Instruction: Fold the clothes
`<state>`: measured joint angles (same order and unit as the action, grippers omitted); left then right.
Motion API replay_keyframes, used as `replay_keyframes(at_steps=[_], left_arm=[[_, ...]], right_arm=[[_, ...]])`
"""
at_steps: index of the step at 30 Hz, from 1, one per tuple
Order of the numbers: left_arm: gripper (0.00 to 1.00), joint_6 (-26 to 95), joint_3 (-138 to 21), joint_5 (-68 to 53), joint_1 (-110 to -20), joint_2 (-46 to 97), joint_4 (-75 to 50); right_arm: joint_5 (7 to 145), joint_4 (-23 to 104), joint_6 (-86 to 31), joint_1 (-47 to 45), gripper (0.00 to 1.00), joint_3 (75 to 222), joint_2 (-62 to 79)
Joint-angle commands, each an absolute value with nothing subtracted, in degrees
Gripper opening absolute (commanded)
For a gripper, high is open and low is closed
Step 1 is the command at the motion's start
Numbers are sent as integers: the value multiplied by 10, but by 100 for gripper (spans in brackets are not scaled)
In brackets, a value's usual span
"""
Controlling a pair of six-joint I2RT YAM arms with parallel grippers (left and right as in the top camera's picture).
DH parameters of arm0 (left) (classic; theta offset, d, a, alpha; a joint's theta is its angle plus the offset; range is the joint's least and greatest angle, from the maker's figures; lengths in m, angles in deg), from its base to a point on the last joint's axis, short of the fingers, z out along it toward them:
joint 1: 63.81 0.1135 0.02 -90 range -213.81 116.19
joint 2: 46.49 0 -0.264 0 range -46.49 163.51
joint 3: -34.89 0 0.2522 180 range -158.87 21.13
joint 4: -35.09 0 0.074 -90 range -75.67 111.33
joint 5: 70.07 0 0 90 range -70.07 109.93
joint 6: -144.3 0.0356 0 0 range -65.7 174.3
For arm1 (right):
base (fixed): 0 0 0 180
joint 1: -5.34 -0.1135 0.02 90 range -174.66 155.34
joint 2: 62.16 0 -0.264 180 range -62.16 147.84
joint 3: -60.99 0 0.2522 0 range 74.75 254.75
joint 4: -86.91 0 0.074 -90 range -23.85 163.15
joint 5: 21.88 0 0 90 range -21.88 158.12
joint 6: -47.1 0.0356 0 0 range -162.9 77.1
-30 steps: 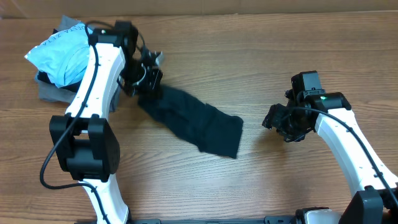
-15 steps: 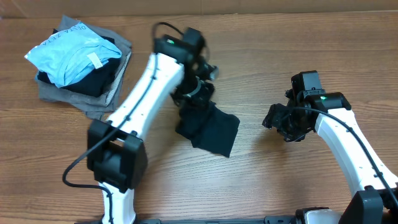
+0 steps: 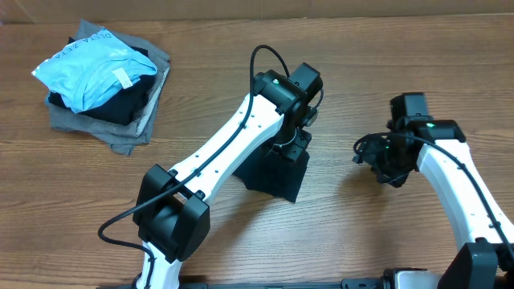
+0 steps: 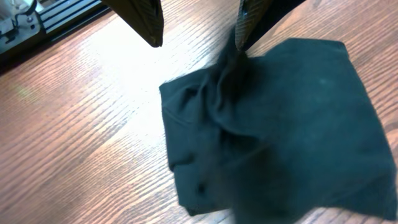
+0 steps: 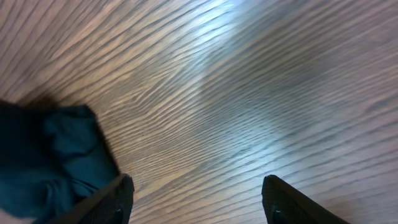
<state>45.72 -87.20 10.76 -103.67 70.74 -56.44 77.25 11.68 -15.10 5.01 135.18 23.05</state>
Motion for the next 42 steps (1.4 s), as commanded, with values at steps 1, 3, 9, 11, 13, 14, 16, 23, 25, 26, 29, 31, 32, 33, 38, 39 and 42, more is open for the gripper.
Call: replay_keyframes(at_steps=[1,3,9,11,13,14,16,23,25,26,29,31,32,33,38,39,42], left_arm=[[40,440,-869,147,-1030,703,-569],[38,440,-873,165,-1015,703,-587],[23,441,-869,185,-958,703,-606],[17,450,-866,185,-942,703,-603],[21,455,-861,184,-927,704,-594],[35,458,-856,181,-919,704,-585],[45,491,-839,151,-904,704,-562],[66,577,-724,-19,-840,704,-430],[71,575,-702,-52,-821,704,-396],[73,576,-695,-74,-811,704,-381],[84,587,-673,-107,-781,704,-348],[88,595,-659,-124,-772,704,-333],[90,603,-651,-136,-769,704,-327],[90,610,-638,-156,-768,704,-315],[91,609,-593,-174,-777,704,-269],[91,609,-583,-174,-780,704,-259],[90,595,-550,-176,-791,704,-228]], right_arm=[[792,117,-193,66,70,1364,217],[806,120,-226,66,68,1364,217],[871,146,-294,50,67,1364,217],[942,166,-346,39,66,1363,217],[977,188,-358,24,66,1362,218],[978,199,-356,18,67,1362,218],[978,214,-350,0,68,1362,222],[978,264,-317,-80,5,1344,251],[978,294,-274,-95,4,1336,267],[978,306,-254,-102,4,1334,277],[978,336,-175,-109,4,1329,321],[978,339,-135,-109,4,1329,347],[978,339,-118,-109,4,1329,359],[981,339,-89,-109,4,1329,384],[986,345,-71,-109,4,1329,427],[987,345,-70,-109,4,1329,431],[986,345,-70,-109,4,1329,435]])
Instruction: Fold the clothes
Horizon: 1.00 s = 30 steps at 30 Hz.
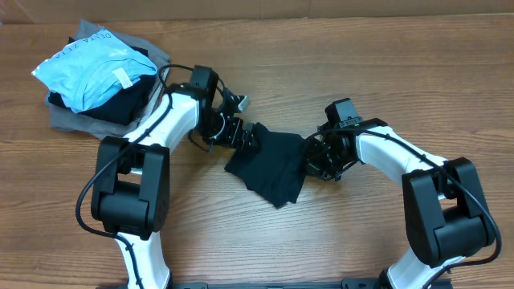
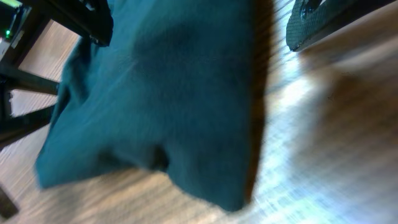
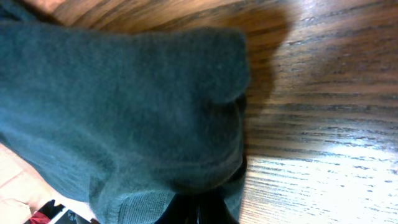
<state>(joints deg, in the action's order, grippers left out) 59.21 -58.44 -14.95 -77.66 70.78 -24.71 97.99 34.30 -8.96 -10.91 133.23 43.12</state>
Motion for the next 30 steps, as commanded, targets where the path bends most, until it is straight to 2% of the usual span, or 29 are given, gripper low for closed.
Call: replay_keyframes(at_steps=[1,8,12,14,15,17,18,19,20,21,26,28,30], left_arm=[[90,594,-540,-177,-795,704,-220],[84,553,-480,-217,-835,704,-139],[67,541,-472,-218,-862,704,-117],[51,541,-472,-223,-872,704,-109],[34,541,-472,-224,-876,704,-105],[12,541,-472,-226,-882,704,-103],[14,541,-472,-225,-882,704,-103],[26,541,-472,-225,-882,704,-103],[44,541,-472,-225,-881,704,-103],[50,540,-472,-225,-880,704,-104],[59,538,-472,-239,-873,704,-110],[59,538,-472,-257,-873,704,-105],[52,538,-472,-271,-879,704,-95]], right_arm=[[987,345,-70,-109,4,1329,435],[986,345,-70,-109,4,1329,435],[987,345,-71,-109,4,1329,435],[987,345,-71,-109,4,1329,435],[987,345,-71,-110,4,1329,435],[986,339,-71,-111,4,1329,435],[986,337,-71,-111,4,1329,435],[986,336,-71,-111,4,1329,435],[987,334,-71,-111,4,1329,435],[987,332,-71,-111,4,1329,435],[970,302,-70,-111,4,1329,435],[963,298,-70,-111,4,1328,435],[963,300,-70,-111,4,1327,435]])
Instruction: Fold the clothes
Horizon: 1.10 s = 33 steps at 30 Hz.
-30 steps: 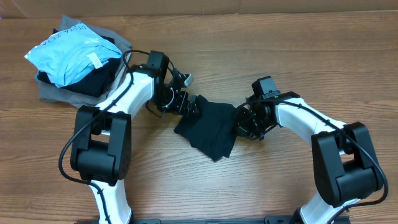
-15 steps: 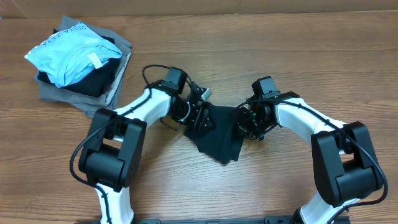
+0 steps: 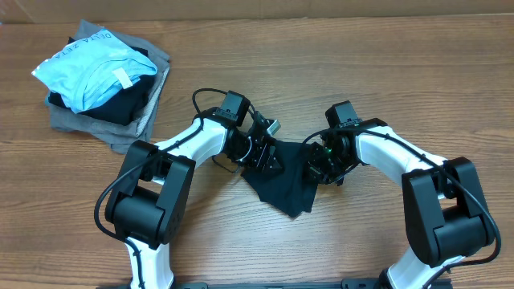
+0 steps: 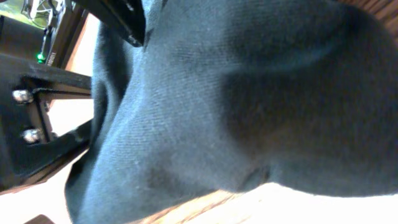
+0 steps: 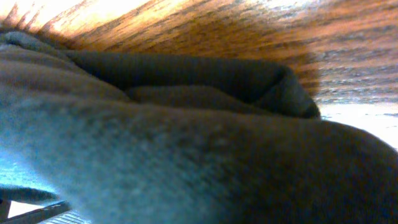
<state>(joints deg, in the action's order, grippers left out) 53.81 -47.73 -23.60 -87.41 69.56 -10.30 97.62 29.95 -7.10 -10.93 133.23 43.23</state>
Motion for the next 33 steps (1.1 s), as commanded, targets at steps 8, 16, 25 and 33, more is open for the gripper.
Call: replay_keyframes(at_steps=[8,16,25,33], left_arm=[[4,545,-472,-281,-907,704,-88],[4,546,-545,-303,-821,682,-196],[4,528,-774,-356,-651,625,-291],[4,501,-871,-269,-491,626,-267]], right_arm=[[963,289,-69,-110,4,1328,435],[958,182,-146,-54,4,1364,390],[956,135,-177,-13,15,1375,283],[956,132,-176,-13,16,1375,277]])
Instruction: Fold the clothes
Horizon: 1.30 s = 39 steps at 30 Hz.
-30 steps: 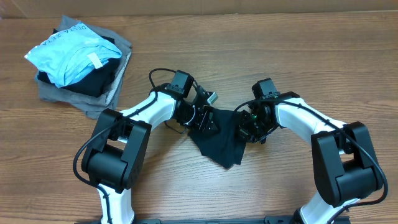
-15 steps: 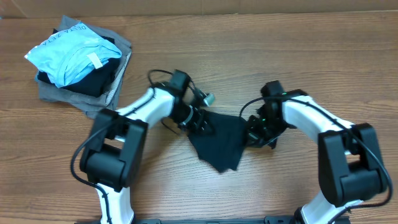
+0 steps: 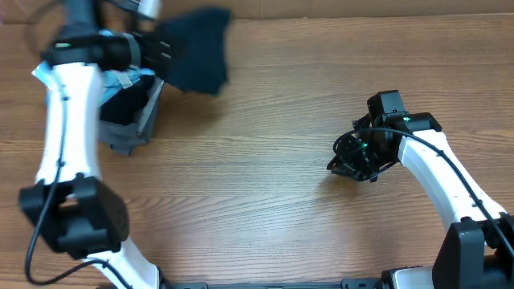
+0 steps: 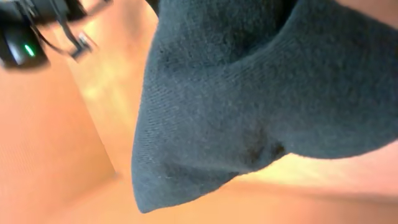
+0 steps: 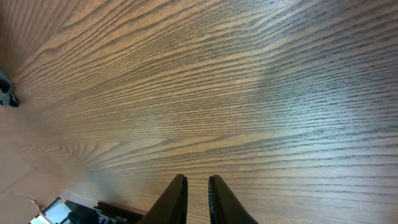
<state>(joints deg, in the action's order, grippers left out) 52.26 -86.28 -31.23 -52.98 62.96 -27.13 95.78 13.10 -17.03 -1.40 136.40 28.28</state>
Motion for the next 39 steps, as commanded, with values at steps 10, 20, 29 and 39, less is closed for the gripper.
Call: replay_keyframes(at_steps=[10,20,29,39], left_arm=[[45,463,-871,-158,-346,686,-251],[100,468,-919,-120,-239,667,-375],[100,619,-1099,-206,-226,588,-606],[100,664,-1136,-38,-534,389,-693]], right_arm=[[956,120,-176,-13,15,1375,277],[956,102,-184,-13,16,1375,275],[945,156,-235,-13,19,1402,170],[893,228,-237,-13,46,1480,-68]])
